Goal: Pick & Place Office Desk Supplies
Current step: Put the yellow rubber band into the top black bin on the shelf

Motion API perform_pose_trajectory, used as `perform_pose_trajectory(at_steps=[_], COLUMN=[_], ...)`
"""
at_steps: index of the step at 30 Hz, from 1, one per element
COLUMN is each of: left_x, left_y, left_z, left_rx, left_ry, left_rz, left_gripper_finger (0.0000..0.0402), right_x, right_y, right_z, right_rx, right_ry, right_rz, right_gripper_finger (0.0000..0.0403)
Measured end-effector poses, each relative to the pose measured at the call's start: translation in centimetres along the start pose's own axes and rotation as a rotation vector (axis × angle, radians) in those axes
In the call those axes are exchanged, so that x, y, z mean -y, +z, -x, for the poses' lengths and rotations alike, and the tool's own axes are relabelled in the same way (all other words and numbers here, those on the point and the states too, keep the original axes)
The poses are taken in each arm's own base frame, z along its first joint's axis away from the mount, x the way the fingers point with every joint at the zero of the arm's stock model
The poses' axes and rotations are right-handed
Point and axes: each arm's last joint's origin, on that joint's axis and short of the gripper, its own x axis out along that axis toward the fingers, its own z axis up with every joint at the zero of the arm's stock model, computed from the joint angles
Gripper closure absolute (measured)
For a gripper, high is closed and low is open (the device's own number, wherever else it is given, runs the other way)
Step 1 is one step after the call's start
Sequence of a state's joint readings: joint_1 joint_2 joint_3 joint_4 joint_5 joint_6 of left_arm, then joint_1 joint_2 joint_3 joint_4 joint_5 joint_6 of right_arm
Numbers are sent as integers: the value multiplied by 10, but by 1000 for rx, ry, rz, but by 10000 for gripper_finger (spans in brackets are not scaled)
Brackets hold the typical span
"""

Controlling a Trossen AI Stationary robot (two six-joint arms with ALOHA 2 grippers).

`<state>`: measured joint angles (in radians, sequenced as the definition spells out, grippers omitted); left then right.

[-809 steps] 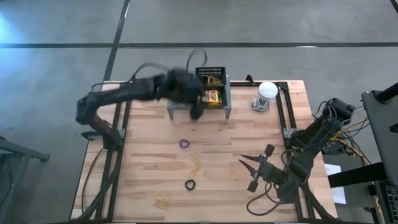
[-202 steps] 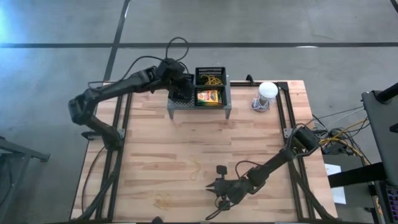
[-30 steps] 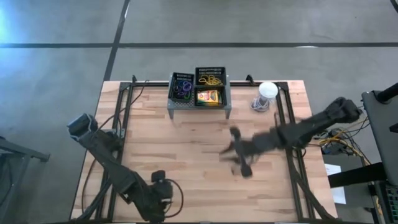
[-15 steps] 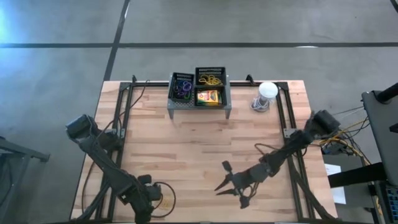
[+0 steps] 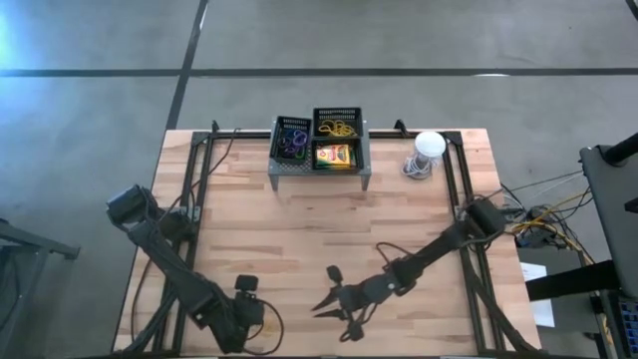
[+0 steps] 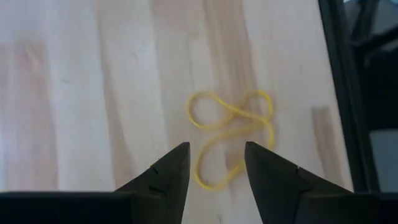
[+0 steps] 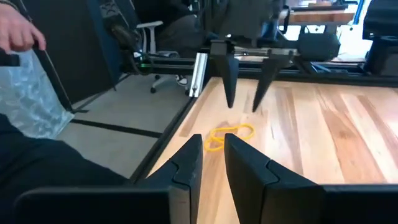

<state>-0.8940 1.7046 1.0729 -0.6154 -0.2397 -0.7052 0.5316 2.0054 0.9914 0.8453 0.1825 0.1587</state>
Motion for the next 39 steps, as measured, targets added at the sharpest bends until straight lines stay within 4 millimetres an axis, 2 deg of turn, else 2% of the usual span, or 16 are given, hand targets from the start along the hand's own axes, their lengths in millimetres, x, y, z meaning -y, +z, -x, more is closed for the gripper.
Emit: perform_pose_trajectory(at_steps=[7,12,18,23,29,34,39], left_x=[4,4,4,7,7,7,8], left_y=[-2,-3,-3,-7,-10,-12,-12], left_z=[-14,-19,-21,-39,-51,-59,-63], left_rx=[153,218,229,186,169,158,159], left_ry=[-91,-94,-80,-48,-15,11,11], left_rz=[-31,-53,-69,-87,-85,-91,-49], left_gripper_finger=[243,249,263,266,269,302,372], right_x=[-2,-3,-3,-3,-3,-3,-3], right_y=[-7,-5,-4,-4,-4,-4,0], right_z=[-27,-36,-36,-36,-35,-35,-34], right_rx=[-26,-92,-107,-106,-108,-108,-98], right_ry=[-4,-10,9,8,8,8,8], right_rz=[5,17,19,20,20,20,13], right_gripper_finger=[338,341,342,342,342,342,342])
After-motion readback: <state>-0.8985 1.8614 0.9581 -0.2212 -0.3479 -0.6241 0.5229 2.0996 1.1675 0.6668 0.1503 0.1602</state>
